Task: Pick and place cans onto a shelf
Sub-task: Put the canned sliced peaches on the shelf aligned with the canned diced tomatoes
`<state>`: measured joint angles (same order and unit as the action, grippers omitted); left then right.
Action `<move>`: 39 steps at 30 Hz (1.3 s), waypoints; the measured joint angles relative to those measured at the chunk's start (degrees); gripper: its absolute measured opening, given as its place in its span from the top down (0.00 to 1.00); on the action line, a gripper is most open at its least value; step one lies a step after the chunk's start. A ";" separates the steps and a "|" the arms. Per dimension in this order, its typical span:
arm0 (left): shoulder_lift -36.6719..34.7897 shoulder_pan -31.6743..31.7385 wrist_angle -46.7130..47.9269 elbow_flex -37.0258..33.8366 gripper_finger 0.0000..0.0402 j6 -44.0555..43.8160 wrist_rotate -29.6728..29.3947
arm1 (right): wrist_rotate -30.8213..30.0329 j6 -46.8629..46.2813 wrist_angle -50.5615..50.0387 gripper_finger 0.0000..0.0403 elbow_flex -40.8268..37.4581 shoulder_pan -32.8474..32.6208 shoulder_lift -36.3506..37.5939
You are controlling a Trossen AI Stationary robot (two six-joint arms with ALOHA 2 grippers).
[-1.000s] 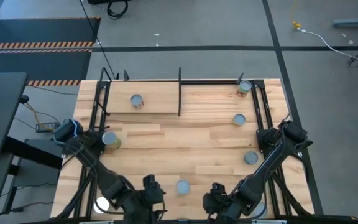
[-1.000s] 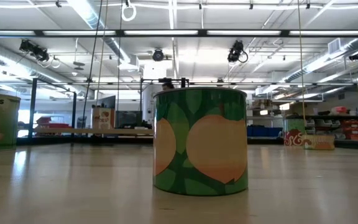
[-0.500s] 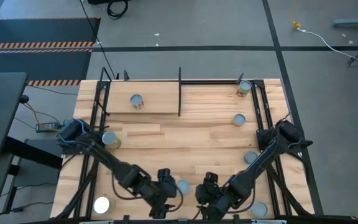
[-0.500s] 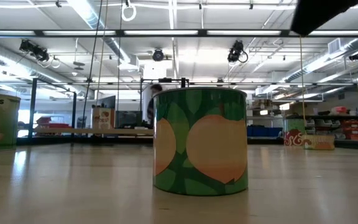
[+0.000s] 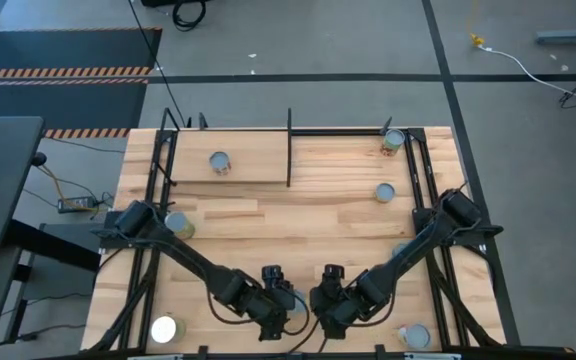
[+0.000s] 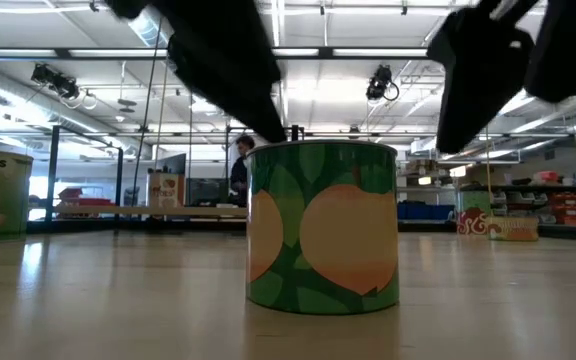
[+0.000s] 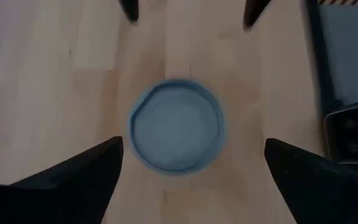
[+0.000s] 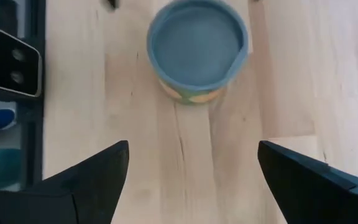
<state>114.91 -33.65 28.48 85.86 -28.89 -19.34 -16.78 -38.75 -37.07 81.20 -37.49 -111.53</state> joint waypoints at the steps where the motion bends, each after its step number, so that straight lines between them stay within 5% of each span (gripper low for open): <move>1: 0.68 0.04 -0.05 -0.03 0.01 0.28 -0.33 | 0.14 0.35 1.13 0.10 -0.83 0.17 0.00; 6: 2.86 0.13 -3.41 0.00 0.01 4.11 -0.77 | 0.81 3.25 10.15 0.10 -4.31 0.58 0.00; 18: 6.57 2.58 -9.79 0.08 0.01 5.71 -2.33 | 2.47 -0.05 11.80 0.10 -5.15 0.23 0.00; 29: 8.05 5.61 -9.08 0.03 0.09 5.58 1.24 | 16.20 -2.10 0.84 0.12 -5.13 0.95 4.91; 34: 7.00 8.68 -6.50 0.05 0.22 3.12 2.15 | 12.65 4.05 -11.86 0.13 -5.13 1.49 12.52; 39: 0.51 13.39 3.72 -0.03 0.29 1.48 2.42 | 2.97 10.71 -18.50 0.13 -5.11 3.23 21.81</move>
<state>115.41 -20.26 32.20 85.82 -27.41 -16.93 -13.81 -28.04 -55.57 76.09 -34.26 -89.71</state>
